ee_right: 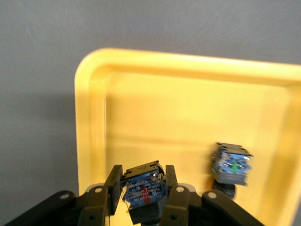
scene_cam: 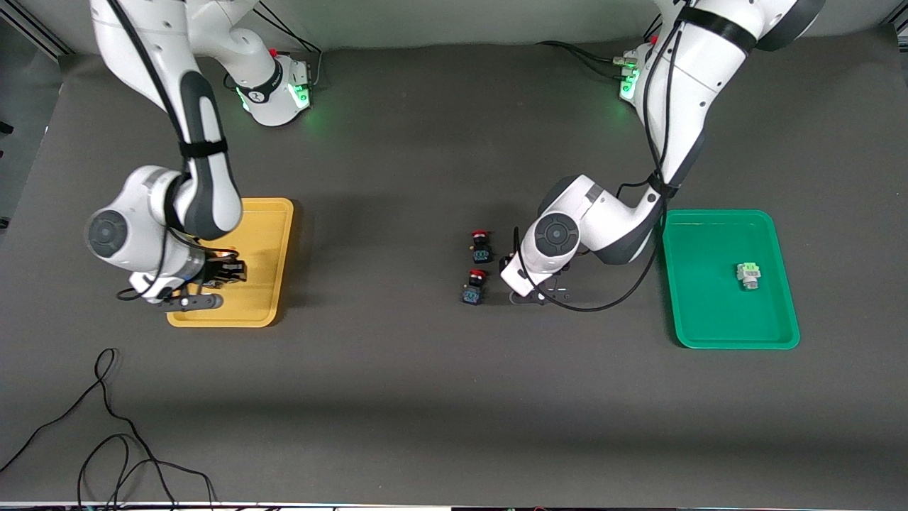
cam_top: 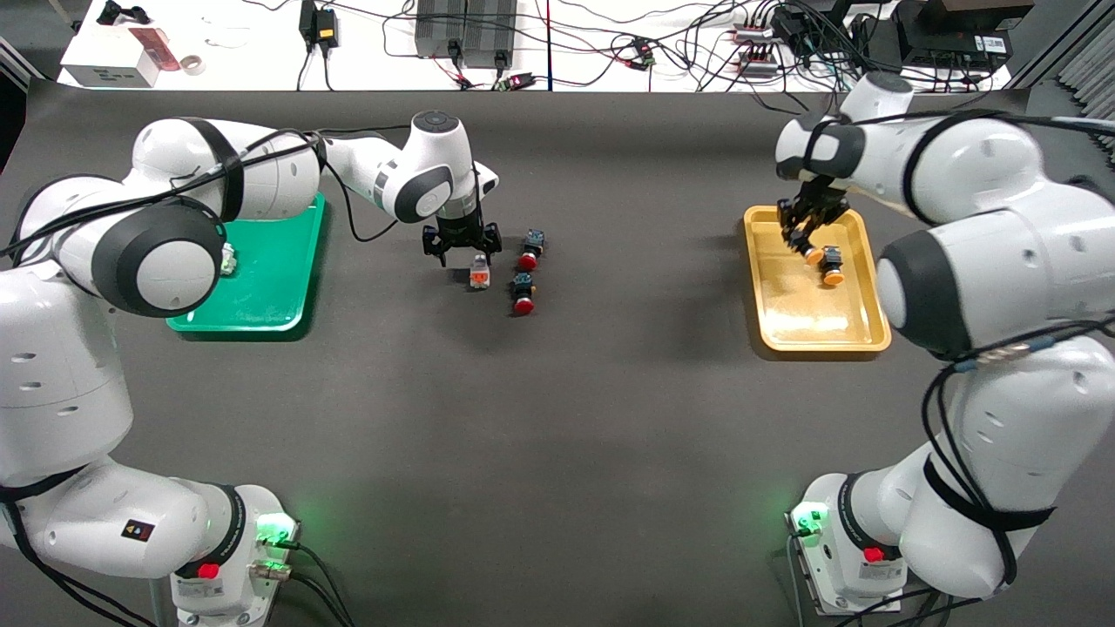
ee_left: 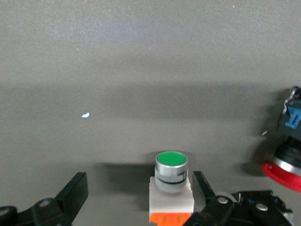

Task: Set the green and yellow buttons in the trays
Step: 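Grasp the blue button with the right gripper while the left gripper grasps green, then place the blue button in the yellow tray with the right gripper and withdraw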

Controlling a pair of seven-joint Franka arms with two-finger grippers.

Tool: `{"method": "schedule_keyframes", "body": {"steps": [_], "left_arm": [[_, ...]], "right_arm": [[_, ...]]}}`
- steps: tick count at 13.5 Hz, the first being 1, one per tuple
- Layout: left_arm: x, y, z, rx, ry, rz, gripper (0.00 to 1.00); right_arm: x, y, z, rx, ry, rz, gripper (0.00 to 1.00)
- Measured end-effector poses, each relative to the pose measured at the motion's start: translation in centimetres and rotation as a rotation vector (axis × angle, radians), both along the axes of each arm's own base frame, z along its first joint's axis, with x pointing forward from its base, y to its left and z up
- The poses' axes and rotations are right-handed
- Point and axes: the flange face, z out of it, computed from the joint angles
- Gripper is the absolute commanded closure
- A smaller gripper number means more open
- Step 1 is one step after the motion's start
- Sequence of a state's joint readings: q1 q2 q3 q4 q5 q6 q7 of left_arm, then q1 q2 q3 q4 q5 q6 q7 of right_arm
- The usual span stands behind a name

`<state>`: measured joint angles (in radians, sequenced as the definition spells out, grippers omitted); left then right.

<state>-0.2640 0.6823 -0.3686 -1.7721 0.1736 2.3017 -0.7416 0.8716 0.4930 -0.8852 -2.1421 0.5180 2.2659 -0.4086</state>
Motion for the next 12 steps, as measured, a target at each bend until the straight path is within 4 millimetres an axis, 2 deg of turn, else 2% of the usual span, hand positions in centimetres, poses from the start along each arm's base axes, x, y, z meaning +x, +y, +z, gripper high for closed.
{"method": "schedule_keyframes", "body": {"steps": [1, 2, 3, 5, 7, 9, 11, 12], "left_arm": [[-0.1, -0.1, -0.1, 0.000, 0.000, 0.011, 0.01], [-0.1, -0.2, -0.1, 0.000, 0.001, 0.017, 0.01], [-0.2, -0.3, -0.1, 0.000, 0.001, 0.019, 0.01], [-0.3, -0.4, -0.1, 0.001, 0.001, 0.022, 0.01], [-0.4, -0.6, -0.1, 0.001, 0.002, 0.020, 0.01], [-0.8, -1.1, -0.2, 0.004, 0.004, 0.022, 0.01], [-1.4, -1.7, -0.3, 0.007, 0.007, 0.020, 0.04], [-1.6, -2.0, -0.5, 0.008, 0.009, 0.018, 0.42]], "right_arm": [[-0.1, -0.1, -1.0, 0.009, 0.004, 0.000, 0.63], [-0.2, -0.1, -1.7, 0.014, 0.008, -0.002, 0.30], [-0.2, 0.0, -2.2, 0.013, 0.010, -0.007, 0.01], [0.2, 0.6, -2.1, 0.022, 0.015, -0.007, 0.00], [1.2, 1.5, -0.7, 0.052, 0.032, -0.007, 0.00], [3.0, 2.2, 2.2, 0.077, 0.054, -0.009, 0.00], [4.7, 2.8, 6.4, 0.082, 0.083, -0.003, 0.00], [5.5, 3.3, 8.9, 0.076, 0.093, -0.001, 0.00]]}}
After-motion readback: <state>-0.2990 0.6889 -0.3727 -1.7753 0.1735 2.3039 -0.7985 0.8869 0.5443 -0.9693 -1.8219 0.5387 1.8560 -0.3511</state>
